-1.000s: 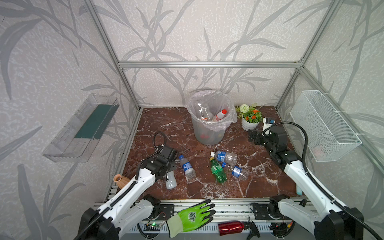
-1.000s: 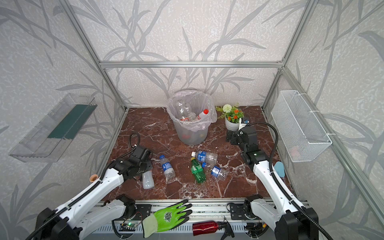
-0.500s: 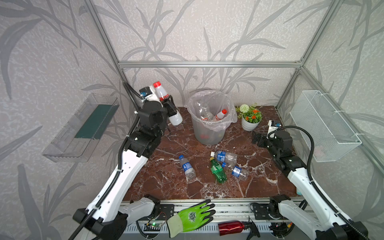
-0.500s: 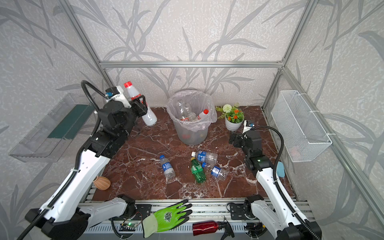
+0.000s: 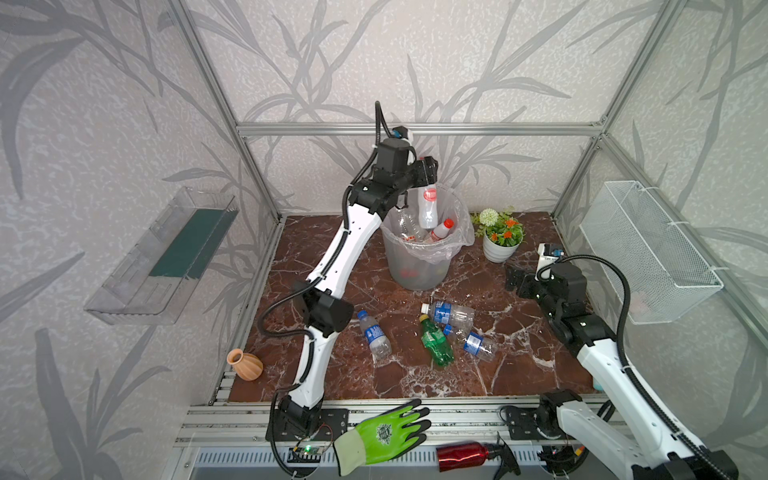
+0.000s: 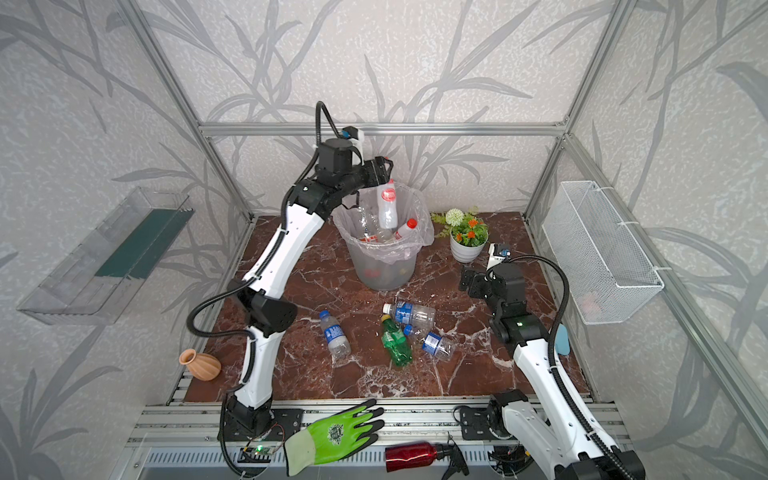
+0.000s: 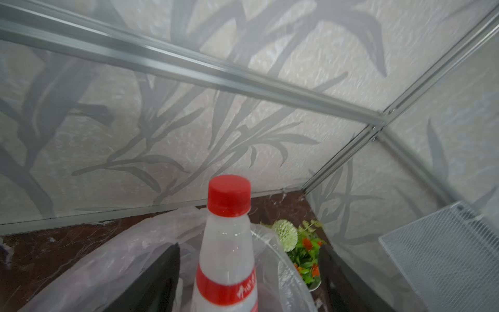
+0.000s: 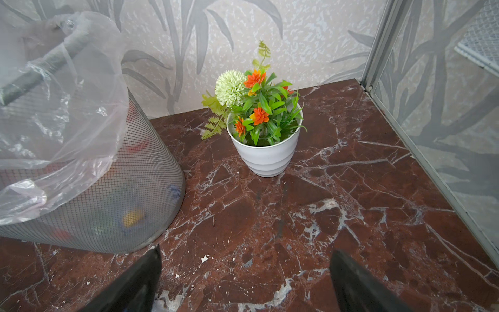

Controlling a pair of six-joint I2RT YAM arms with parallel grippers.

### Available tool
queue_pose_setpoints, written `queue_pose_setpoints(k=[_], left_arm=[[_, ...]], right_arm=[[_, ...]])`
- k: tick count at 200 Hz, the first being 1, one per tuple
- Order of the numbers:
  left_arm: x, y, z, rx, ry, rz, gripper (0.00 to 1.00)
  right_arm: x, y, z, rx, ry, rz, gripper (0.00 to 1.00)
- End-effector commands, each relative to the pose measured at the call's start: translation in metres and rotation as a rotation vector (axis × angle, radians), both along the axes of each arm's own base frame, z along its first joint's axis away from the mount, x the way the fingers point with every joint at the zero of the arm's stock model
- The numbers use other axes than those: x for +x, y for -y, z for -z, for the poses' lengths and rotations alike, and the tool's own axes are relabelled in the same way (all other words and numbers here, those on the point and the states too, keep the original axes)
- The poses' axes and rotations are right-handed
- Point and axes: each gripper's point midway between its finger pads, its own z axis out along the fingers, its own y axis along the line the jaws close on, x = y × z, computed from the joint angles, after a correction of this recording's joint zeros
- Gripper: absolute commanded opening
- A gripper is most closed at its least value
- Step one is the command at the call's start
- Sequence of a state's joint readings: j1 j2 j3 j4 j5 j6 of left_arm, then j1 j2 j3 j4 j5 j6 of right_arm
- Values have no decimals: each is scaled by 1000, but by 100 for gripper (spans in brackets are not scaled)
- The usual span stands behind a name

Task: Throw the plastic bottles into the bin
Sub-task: 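Open the left gripper to drop the white bottle into the bin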

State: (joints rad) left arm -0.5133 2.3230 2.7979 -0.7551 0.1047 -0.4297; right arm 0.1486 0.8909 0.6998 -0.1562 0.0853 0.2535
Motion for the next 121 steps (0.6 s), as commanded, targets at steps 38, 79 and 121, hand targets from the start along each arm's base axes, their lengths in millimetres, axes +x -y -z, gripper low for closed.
queue_pose_setpoints(k=[38,79,121], left_arm=[[-57,-14,2,122,-70,8,88],[-82,-39,-16,103,8,-39,92],[-113,-65,-8,90,59,-85,97]], right_arm=[[-8,5,2,-14,-15,11,97],[-11,0,14,-6,-53,-16,97],[-20,-10,36,9,-139,-75,97]])
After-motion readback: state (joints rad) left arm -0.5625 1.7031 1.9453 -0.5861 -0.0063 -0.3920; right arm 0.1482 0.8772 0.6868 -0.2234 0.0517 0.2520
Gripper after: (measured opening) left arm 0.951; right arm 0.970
